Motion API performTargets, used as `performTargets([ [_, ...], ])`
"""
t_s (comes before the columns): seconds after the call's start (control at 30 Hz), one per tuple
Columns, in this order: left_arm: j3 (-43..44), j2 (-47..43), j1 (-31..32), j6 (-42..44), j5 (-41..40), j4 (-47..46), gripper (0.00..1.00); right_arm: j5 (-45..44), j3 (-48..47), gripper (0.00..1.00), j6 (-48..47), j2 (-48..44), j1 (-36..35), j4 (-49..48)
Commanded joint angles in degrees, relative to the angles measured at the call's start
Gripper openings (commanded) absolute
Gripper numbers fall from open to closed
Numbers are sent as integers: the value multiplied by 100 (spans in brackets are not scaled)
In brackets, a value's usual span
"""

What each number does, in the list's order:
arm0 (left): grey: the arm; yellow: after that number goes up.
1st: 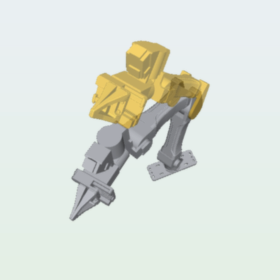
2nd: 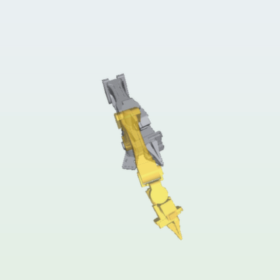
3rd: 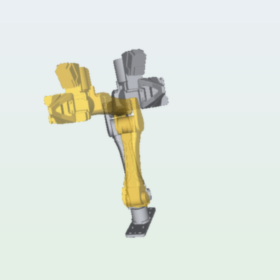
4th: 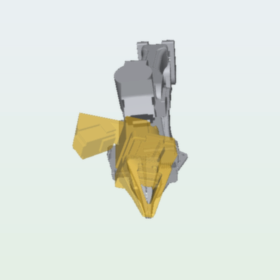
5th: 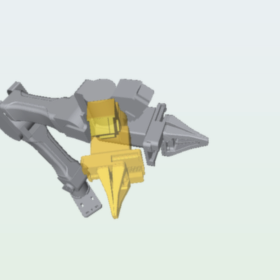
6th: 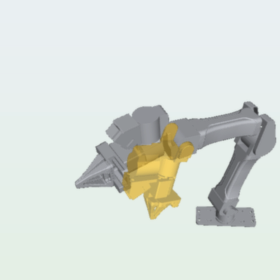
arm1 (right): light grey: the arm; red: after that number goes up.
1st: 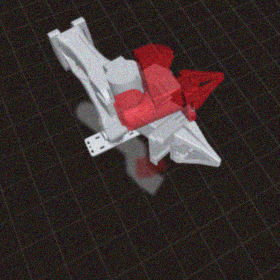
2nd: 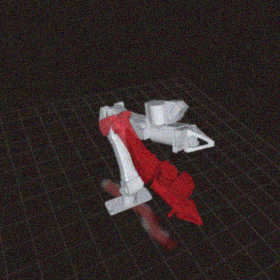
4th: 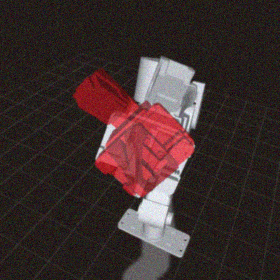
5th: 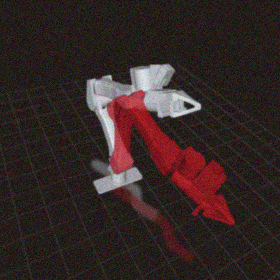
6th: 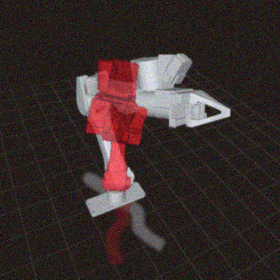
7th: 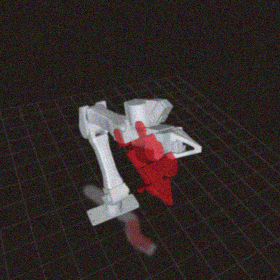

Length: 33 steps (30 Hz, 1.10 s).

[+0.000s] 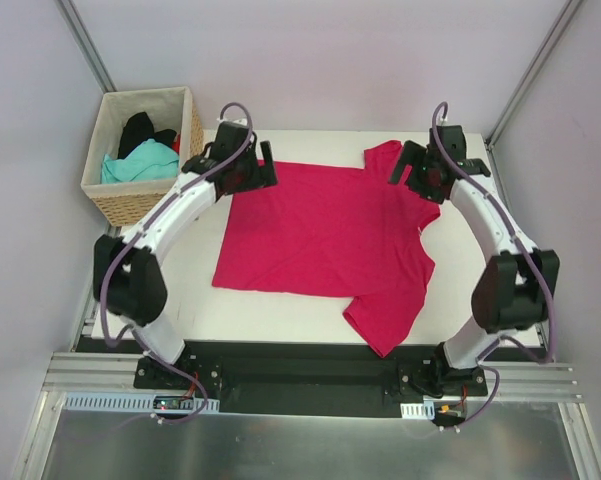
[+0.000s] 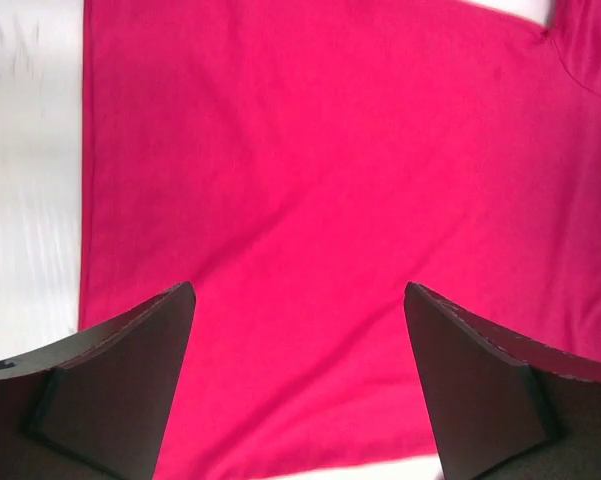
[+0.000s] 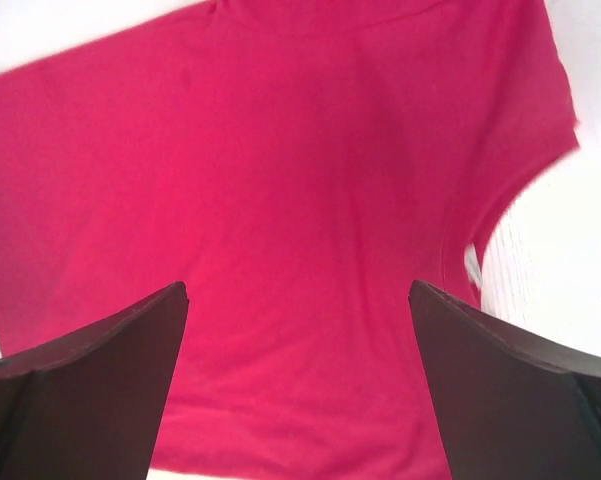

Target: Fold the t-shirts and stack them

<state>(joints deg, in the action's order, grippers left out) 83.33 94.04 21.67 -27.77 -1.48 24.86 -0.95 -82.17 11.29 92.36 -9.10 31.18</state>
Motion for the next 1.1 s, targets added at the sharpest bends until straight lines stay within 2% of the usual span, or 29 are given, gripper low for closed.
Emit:
performTargets([
  [0.0, 1068, 1018, -189, 545, -178, -34, 86, 771, -571, 97, 75, 747, 549, -516],
  [0.4, 3293, 3436, -682, 132, 482, -166, 89, 1325, -1301, 97, -180, 2408, 893, -1068],
  [0.53, 3523, 3823, -778, -149, 490, -271, 90, 1484, -1468, 97, -171, 2769, 1042, -1193],
  [0.77, 3392, 4297, -1060, -1028, 877, -684, 91, 1686, -1880, 97, -171, 3323, 1218, -1149],
  [1.07, 3409, 4571, -1191, -1397, 886, -1001, 91, 1633, -2091, 97, -180, 3675, 1271, -957],
])
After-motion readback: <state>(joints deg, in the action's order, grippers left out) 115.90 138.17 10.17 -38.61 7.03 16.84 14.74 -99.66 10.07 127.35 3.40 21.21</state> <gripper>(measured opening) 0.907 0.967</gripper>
